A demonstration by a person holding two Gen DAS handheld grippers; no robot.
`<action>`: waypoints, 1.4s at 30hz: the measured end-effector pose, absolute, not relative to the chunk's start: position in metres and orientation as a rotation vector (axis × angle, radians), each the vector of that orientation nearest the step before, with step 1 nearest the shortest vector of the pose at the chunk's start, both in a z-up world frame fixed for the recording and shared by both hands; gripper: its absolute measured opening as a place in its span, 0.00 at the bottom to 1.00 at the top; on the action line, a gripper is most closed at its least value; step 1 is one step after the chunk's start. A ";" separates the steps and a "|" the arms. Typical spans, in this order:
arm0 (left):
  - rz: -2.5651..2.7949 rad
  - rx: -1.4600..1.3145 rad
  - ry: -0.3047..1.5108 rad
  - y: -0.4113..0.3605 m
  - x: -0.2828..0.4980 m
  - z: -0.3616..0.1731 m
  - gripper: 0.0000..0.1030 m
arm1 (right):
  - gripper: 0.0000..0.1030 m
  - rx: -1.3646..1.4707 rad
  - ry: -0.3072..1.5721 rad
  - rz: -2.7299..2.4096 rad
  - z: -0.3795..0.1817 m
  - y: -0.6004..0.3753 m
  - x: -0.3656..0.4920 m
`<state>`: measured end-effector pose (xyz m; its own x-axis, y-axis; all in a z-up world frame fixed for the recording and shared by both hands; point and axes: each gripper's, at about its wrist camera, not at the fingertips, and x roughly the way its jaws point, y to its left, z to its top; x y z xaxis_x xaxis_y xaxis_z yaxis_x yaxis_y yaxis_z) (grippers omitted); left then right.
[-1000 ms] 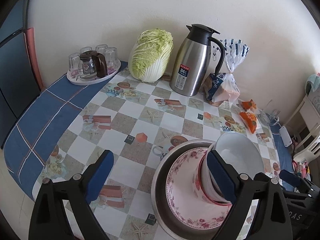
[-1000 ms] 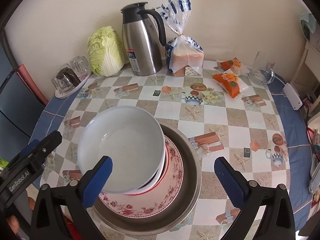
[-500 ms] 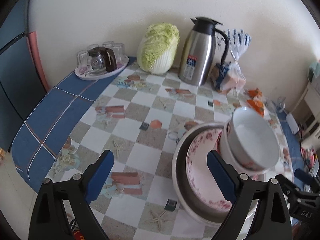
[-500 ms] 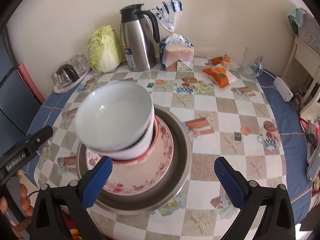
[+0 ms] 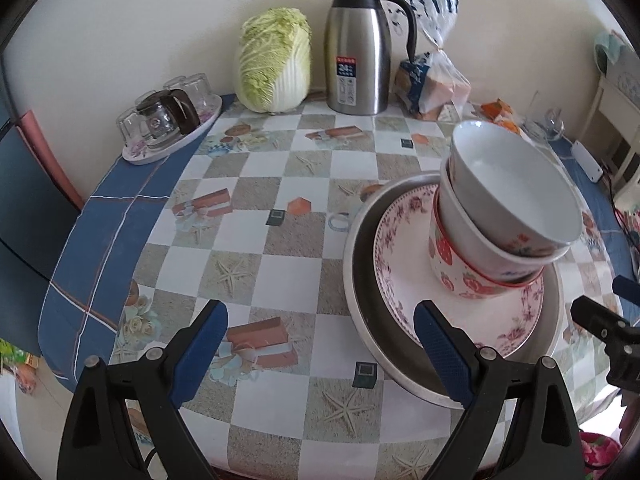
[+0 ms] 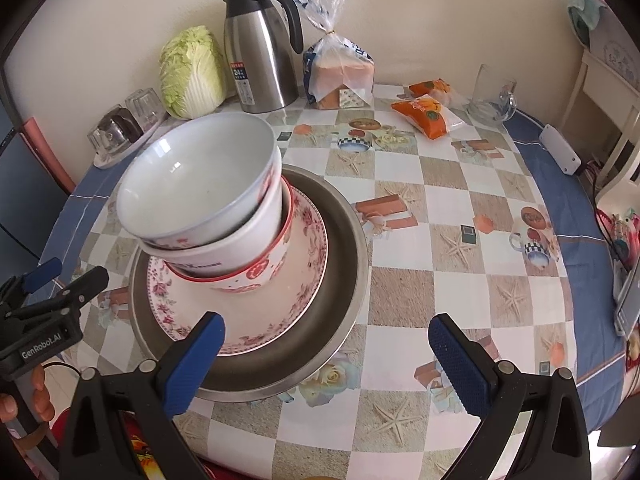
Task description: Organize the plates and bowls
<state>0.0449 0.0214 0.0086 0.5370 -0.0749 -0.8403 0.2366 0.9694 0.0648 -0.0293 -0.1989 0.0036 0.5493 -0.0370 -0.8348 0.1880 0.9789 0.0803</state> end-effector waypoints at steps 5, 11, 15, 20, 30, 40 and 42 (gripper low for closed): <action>-0.198 0.199 1.015 0.017 0.048 0.000 0.92 | 1.00 0.162 0.995 -0.135 -0.001 -0.199 -0.026; -0.215 0.186 1.028 0.016 0.051 -0.003 0.92 | 1.00 0.155 1.015 -0.140 -0.008 -0.199 -0.021; -0.221 0.195 1.043 0.014 0.053 -0.008 0.92 | 1.00 0.149 1.027 -0.139 -0.012 -0.198 -0.019; -0.230 0.194 1.050 0.012 0.054 -0.010 0.92 | 1.00 0.145 1.036 -0.140 -0.016 -0.198 -0.017; -0.239 0.183 1.060 0.012 0.055 -0.011 0.92 | 1.00 0.145 1.037 -0.141 -0.016 -0.198 -0.016; -0.240 0.190 1.066 0.011 0.056 -0.013 0.92 | 1.00 0.143 1.039 -0.141 -0.017 -0.198 -0.016; -0.239 0.188 1.066 0.012 0.056 -0.013 0.92 | 1.00 0.144 1.040 -0.141 -0.016 -0.197 -0.016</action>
